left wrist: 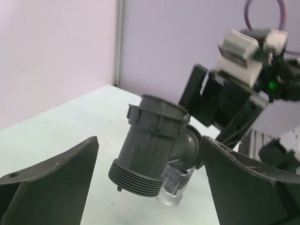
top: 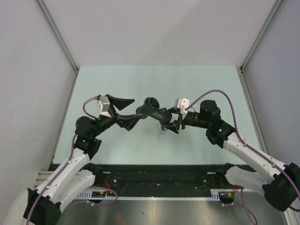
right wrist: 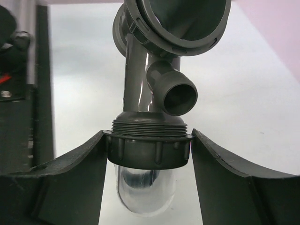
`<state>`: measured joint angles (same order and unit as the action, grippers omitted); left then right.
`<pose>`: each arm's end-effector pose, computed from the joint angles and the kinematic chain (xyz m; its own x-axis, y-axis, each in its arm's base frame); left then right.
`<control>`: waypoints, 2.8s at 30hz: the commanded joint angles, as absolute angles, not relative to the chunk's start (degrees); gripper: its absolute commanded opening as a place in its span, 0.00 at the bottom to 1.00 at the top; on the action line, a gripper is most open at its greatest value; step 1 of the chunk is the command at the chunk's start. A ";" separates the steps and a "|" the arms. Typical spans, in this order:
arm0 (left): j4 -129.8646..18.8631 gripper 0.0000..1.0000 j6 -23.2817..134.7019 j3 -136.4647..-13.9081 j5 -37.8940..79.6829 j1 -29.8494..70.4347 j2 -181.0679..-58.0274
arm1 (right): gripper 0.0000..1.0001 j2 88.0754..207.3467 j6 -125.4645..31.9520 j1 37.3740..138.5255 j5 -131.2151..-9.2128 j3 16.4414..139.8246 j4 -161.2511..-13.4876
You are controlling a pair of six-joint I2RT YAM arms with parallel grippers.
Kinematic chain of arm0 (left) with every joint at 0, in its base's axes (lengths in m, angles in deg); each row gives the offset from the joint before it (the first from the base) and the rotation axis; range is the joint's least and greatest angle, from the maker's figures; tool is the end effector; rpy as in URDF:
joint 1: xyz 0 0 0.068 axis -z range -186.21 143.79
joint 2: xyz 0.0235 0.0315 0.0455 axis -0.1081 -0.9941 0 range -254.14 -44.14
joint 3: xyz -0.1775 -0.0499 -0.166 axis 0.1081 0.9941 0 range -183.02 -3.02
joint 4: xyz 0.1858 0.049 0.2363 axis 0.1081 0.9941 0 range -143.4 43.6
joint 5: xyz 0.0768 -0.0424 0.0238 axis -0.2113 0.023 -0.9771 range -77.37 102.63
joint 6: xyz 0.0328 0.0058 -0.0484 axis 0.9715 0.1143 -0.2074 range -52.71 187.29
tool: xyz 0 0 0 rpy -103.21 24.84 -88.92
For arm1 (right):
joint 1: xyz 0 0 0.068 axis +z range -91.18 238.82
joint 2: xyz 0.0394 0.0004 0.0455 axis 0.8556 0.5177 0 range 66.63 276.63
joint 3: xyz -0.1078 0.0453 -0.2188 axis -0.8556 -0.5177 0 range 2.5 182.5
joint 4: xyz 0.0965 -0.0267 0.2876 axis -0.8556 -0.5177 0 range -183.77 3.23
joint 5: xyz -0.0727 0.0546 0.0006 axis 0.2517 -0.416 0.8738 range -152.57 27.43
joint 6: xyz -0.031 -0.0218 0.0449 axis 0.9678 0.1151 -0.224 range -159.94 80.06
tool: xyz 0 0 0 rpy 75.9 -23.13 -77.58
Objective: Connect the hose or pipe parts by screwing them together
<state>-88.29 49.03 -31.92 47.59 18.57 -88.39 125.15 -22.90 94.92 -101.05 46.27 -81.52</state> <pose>0.2149 -0.1260 0.2972 0.0272 -0.2955 -0.9550 0.8869 0.4478 -0.1133 0.2250 0.1967 0.2831 0.1531 -0.1724 -0.9731 -0.9541 0.2306 -0.1910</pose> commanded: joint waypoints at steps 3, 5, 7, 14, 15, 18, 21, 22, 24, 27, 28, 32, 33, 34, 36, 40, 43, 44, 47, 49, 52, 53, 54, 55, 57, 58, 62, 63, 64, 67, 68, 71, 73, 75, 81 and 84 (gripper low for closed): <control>-79.26 0.94 32.87 -39.48 43.22 11.74 -84.57 | 0.00 122.79 -8.06 99.24 -78.24 49.52 -77.65; -70.95 0.94 29.43 -43.96 43.66 10.06 -85.44 | 0.00 123.05 -3.67 102.58 -68.76 49.52 -75.88; -65.73 0.94 24.17 -48.95 46.80 7.52 -88.34 | 0.00 123.93 4.33 106.35 -61.30 49.43 -73.51; -56.91 0.87 2.27 -52.85 55.07 5.66 -97.84 | 0.00 126.92 23.06 116.90 -46.77 49.43 -68.06; -56.91 0.87 -0.01 -52.50 55.61 5.66 -98.63 | 0.00 127.27 24.21 117.79 -45.36 49.43 -66.84; -56.91 0.89 -1.35 -51.01 55.53 5.66 -98.90 | 0.00 128.85 27.03 119.90 -42.10 49.43 -66.56; -56.91 0.93 -2.31 -49.60 55.08 5.66 -99.51 | 0.00 130.08 27.91 121.31 -40.69 49.35 -65.69; -56.91 0.94 -2.32 -49.34 55.17 5.66 -99.77 | 0.00 130.26 28.26 121.84 -40.34 49.43 -65.59; -57.35 0.94 -2.49 -49.16 54.91 5.66 -99.95 | 0.00 130.79 28.96 122.89 -40.08 49.43 -64.89; -57.97 0.94 -4.16 -49.16 55.35 5.66 -100.48 | 0.00 131.84 30.72 123.68 -38.76 49.43 -63.93; -57.97 0.93 -4.69 -49.07 56.22 5.66 -100.57 | 0.00 132.37 31.16 124.21 -38.32 49.43 -63.66; -57.97 0.93 -6.45 -48.11 58.33 5.75 -101.62 | 0.00 134.22 33.97 125.62 -36.30 49.26 -61.20; -57.97 0.93 -6.45 -47.50 58.42 5.75 -101.71 | 0.00 135.09 35.02 125.79 -35.86 49.17 -60.24; -57.97 0.93 -6.45 -47.23 58.34 5.83 -101.62 | 0.00 135.71 35.64 126.40 -34.90 48.73 -58.40; -58.06 0.92 -5.58 -46.70 58.25 5.83 -101.18 | 0.00 136.76 38.26 126.85 -33.49 48.38 -55.31; -59.19 0.79 -2.51 -46.70 58.16 5.83 -100.74 | 0.00 137.82 36.10 127.11 -34.09 48.38 -54.69; -60.16 0.60 1.45 -46.70 56.76 5.83 -99.69 | 0.00 136.77 31.54 126.76 -36.20 48.38 -56.53; -60.51 0.56 2.76 -46.61 56.15 5.83 -98.91 | 0.00 136.07 30.21 126.59 -36.81 48.38 -57.58; -64.72 0.45 8.82 -44.77 53.68 5.83 -96.89 | 0.00 133.97 23.72 125.10 -40.85 48.47 -61.79; -71.54 0.40 10.24 -41.70 53.59 5.92 -96.00 | 0.00 132.99 20.89 123.43 -44.98 48.73 -64.00; -79.12 0.38 14.54 -38.18 54.99 6.27 -95.12 | 0.00 132.20 15.62 122.11 -49.55 49.34 -67.52; -80.11 0.38 18.38 -37.56 55.00 6.36 -94.60 | 0.00 131.85 13.87 121.58 -51.22 49.43 -68.57; -80.99 0.38 20.34 -36.17 54.82 6.80 -94.24 | 0.00 130.54 9.50 120.71 -55.76 49.43 -69.19; -83.08 0.39 22.27 -35.46 55.08 6.97 -93.72 | 0.00 129.83 7.28 118.17 -58.33 49.43 -69.80; -84.59 0.47 29.12 -33.35 54.56 7.76 -91.70 | 0.00 128.60 -0.25 114.30 -70.13 49.43 -71.74; -85.03 0.48 32.36 -32.56 54.56 8.29 -90.30 | 0.00 127.72 -2.83 109.58 -75.44 49.69 -72.61; -85.13 0.48 49.33 -28.34 55.44 11.89 -87.48 | 0.00 127.80 -12.77 101.65 -93.22 49.78 -73.50; -85.13 0.55 50.23 -27.20 54.91 12.25 -87.04 | 0.00 128.06 -14.09 100.49 -99.34 49.87 -73.59; -85.13 0.63 50.76 -26.67 53.78 12.42 -86.16 | 0.00 128.41 -16.28 99.26 -102.01 49.96 -73.59; -85.48 0.71 52.00 -25.08 48.59 13.13 -84.49 | 0.00 128.68 -17.09 97.58 -105.92 50.14 -74.55; -85.48 0.76 50.95 -24.90 46.06 13.13 -84.14 | 0.00 128.51 -16.31 97.76 -103.81 50.14 -75.69; -85.30 0.87 43.25 -25.60 39.04 12.96 -82.55 | 0.00 127.37 -13.93 98.55 -94.88 50.14 -77.37; -84.34 0.89 38.66 -26.66 38.04 12.43 -81.85 | 0.00 126.40 -12.88 98.72 -90.54 50.05 -77.72; -81.37 0.89 32.94 -28.84 37.68 11.29 -81.85 | 0.00 125.34 -10.51 99.07 -83.78 49.96 -77.28; -74.58 0.90 19.74 -34.30 37.23 10.32 -83.07 | 0.00 125.08 2.66 104.34 -67.68 49.96 -77.28; -73.44 0.90 19.65 -37.36 42.76 9.35 -85.97 | 0.00 124.99 5.92 106.45 -66.27 49.96 -78.25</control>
<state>-75.83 25.05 -32.19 38.94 10.63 -83.76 126.27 -2.03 104.17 -74.28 47.01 -80.25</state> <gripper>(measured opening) 0.903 0.681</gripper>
